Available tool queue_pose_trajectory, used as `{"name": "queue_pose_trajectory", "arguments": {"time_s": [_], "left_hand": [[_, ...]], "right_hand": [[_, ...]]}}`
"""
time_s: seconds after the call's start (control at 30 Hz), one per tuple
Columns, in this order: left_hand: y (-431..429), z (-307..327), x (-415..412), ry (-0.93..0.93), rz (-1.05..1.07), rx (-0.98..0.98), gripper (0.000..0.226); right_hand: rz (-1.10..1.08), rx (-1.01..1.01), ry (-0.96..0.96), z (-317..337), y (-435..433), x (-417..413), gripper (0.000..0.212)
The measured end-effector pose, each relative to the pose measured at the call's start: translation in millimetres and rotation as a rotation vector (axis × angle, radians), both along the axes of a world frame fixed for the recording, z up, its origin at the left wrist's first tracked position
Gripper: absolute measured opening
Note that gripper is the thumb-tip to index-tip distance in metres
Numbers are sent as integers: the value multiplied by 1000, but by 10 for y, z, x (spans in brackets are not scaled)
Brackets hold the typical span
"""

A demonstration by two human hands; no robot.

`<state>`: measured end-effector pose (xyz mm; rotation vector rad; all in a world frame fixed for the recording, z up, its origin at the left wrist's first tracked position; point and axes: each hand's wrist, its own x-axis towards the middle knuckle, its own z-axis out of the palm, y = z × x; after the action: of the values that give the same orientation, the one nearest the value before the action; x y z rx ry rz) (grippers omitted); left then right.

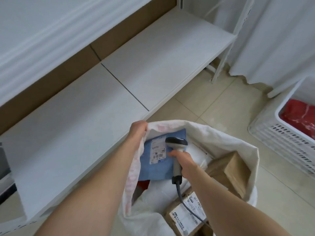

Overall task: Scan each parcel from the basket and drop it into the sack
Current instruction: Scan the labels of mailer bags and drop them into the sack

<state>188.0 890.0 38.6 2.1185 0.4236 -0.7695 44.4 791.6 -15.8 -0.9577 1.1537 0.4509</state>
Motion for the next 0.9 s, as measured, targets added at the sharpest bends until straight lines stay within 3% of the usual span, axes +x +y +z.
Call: {"name": "queue_pose_trajectory", "arguments": {"time_s": [0.07,0.2,0.3,0.37,0.5,0.6,0.73,0.83,0.9], "left_hand": [[-72,1,-77,-15,-168,191,19],[-192,90,-148,-94,-356,459,32],[-413,234,-243,-70,-484,609,43],[-672,344,-370,-170,-566,688,56],[-1370,467,-715,-389,-788,584,42],[-1920,427,-1025,-365,-936,484,40],[-2504,126,-1329,-329,-1112,491,39],[-2858,-187,-1507,-327,-1234,517,34],[-3014,-437,-1631,-211,-1283,536,37]], "right_hand": [[40,1,-17,123,-13,-29,21],[148,-16,-56,469,-295,-158,23],[-11,1,-99,684,-714,-312,18],[-119,-21,-103,806,-991,-432,6],[-212,-121,-53,955,-1452,-727,10],[-285,-211,-30,892,-1765,-967,22],[-321,-280,56,570,-2162,-1316,28],[-296,-219,103,210,-2369,-1562,34],[-295,-123,123,-40,-2395,-1664,35]]}}
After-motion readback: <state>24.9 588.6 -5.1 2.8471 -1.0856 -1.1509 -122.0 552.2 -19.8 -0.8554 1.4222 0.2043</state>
